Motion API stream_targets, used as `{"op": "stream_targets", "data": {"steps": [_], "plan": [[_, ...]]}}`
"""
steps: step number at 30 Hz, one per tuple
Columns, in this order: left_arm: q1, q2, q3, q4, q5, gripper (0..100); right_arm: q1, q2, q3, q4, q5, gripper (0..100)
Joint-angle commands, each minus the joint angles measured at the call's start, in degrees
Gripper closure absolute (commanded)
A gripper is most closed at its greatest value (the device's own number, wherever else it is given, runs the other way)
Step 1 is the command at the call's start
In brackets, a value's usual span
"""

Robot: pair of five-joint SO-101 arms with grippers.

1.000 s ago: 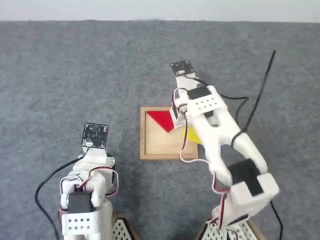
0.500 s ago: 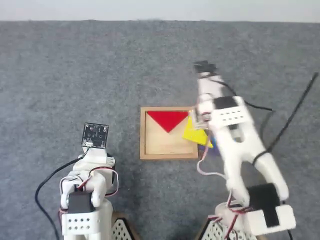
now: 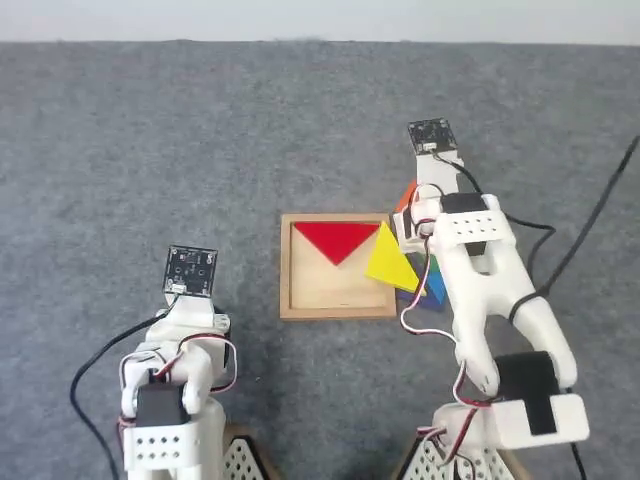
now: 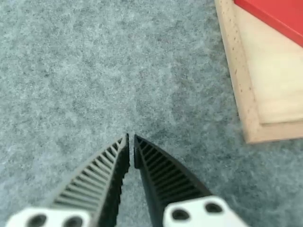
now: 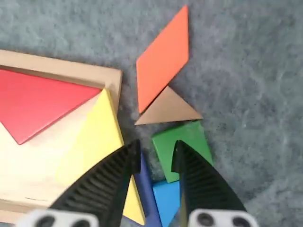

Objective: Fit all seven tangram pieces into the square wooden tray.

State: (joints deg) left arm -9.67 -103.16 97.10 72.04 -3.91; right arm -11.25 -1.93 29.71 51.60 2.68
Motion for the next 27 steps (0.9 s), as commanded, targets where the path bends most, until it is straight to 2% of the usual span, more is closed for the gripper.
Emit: {"op": "stream_targets", "data": {"steps": [1, 19, 27], "plan": [[0.4, -1.0, -0.6, 0.2, -0.1, 98, -0.7, 1.9, -0.4, -1.1, 1.3, 88.3], [0.4, -1.0, -0.6, 0.2, -0.1, 98, -11.2, 7.7, -1.5, -0.8, 1.4, 88.3], [0.4, -1.0, -0.6, 0.2, -0.1, 98, -11.6, 4.3, -1.8, 1.2, 1.4, 88.3]]}}
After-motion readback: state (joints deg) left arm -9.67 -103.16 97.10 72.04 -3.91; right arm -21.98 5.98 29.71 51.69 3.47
